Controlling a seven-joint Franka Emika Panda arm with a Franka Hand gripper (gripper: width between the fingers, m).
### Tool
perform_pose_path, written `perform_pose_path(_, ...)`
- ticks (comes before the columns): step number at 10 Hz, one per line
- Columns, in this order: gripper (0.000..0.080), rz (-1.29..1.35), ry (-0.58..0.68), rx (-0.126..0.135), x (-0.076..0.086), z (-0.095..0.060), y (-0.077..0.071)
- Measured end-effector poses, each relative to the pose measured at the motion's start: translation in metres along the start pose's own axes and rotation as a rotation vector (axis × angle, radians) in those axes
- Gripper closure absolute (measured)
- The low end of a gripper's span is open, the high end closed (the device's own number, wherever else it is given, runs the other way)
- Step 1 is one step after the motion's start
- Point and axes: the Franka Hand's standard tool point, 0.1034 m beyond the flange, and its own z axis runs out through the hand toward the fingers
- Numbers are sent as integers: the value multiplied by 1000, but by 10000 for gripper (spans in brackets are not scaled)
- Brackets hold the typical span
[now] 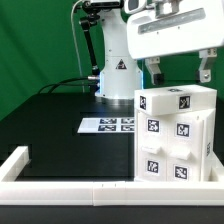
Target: Assemble cabinet
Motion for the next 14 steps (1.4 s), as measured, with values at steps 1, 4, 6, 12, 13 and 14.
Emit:
perform_pose_path(1, 2, -98, 1, 3, 3, -1, -2)
perform_pose_path(4, 2, -473, 2, 2, 7, -2, -2)
perform_pose_path(6, 2, -608, 2, 1, 7, -2, -1)
perform_pose_path(12, 2, -1362, -34, -30, 11, -2, 8)
perform_pose_path(13, 2, -1483, -59, -52, 8, -2, 8)
perform_pose_path(14, 2, -1604, -91, -74, 4, -2, 9)
